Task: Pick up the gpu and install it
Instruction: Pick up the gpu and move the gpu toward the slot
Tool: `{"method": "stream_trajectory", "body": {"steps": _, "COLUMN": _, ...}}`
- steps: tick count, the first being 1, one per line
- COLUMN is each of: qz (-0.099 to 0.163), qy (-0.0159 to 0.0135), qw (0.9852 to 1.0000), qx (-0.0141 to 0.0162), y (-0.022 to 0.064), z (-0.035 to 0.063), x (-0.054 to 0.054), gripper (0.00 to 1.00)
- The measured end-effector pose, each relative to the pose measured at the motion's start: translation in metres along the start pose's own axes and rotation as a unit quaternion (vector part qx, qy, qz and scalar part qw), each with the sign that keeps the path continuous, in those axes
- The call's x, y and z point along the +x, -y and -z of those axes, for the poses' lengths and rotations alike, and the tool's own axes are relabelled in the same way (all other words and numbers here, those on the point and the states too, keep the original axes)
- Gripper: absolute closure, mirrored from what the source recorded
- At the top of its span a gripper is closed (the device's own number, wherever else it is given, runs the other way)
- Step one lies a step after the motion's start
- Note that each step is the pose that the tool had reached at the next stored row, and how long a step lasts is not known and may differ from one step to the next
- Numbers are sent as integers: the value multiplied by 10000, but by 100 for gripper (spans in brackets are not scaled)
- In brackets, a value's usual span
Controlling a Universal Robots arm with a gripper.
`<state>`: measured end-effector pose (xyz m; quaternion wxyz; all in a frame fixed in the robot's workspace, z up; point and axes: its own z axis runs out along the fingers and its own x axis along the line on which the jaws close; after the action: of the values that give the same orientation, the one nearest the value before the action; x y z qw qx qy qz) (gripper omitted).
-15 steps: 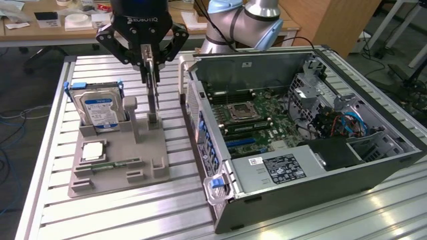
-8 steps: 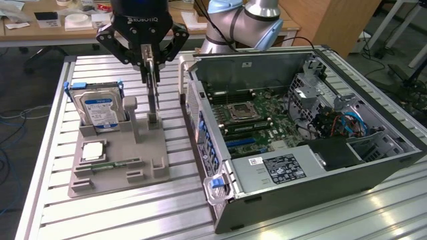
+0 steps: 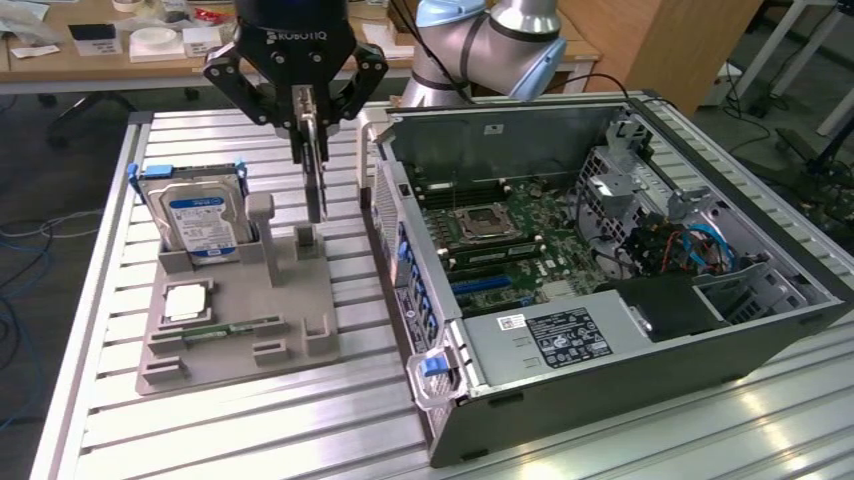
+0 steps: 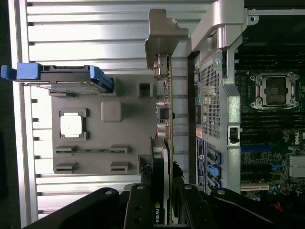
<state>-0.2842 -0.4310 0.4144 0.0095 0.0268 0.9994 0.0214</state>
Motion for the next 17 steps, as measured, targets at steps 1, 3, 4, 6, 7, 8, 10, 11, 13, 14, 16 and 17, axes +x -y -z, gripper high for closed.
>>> {"method": "stream_trajectory", "body": {"steps": 1, "qz": 0, "qy": 0, "qw": 10000, "qx": 0, "y": -1, "z": 1, "x": -18, "gripper": 73}}
{"method": "stream_trajectory", "body": {"steps": 3, "qz": 0, "qy": -2, "qw": 10000, "qx": 0, "y": -3, "z": 3, "x": -61, "gripper": 73}}
{"method": "stream_trajectory", "body": {"steps": 4, "qz": 0, "qy": -4, "qw": 10000, "qx": 0, "y": -5, "z": 4, "x": -85, "gripper": 73}}
{"method": "stream_trajectory", "body": {"steps": 6, "qz": -1, "qy": -8, "qw": 10000, "qx": 0, "y": -8, "z": 4, "x": -135, "gripper": 73}}
{"method": "stream_trajectory", "body": {"steps": 7, "qz": -1, "qy": -11, "qw": 10000, "qx": 0, "y": -9, "z": 4, "x": -161, "gripper": 73}}
{"method": "stream_trajectory", "body": {"steps": 8, "qz": -1, "qy": -13, "qw": 10000, "qx": 0, "y": -10, "z": 3, "x": -186, "gripper": 73}}
{"method": "stream_trajectory", "body": {"steps": 10, "qz": -1, "qy": -15, "qw": 10000, "qx": -2, "y": -13, "z": 3, "x": -238, "gripper": 73}}
{"method": "stream_trajectory", "body": {"steps": 11, "qz": 0, "qy": -16, "qw": 10000, "qx": -3, "y": -14, "z": 2, "x": -266, "gripper": 73}}
{"method": "stream_trajectory", "body": {"steps": 13, "qz": 0, "qy": -17, "qw": 10000, "qx": -4, "y": -17, "z": 0, "x": -321, "gripper": 73}}
{"method": "stream_trajectory", "body": {"steps": 14, "qz": -1, "qy": -19, "qw": 10000, "qx": -4, "y": -19, "z": -1, "x": -352, "gripper": 73}}
{"method": "stream_trajectory", "body": {"steps": 16, "qz": -1, "qy": -21, "qw": 10000, "qx": -4, "y": -22, "z": -1, "x": -400, "gripper": 73}}
{"method": "stream_trajectory", "body": {"steps": 17, "qz": -1, "qy": -22, "qw": 10000, "qx": -4, "y": -23, "z": -2, "x": -418, "gripper": 73}}
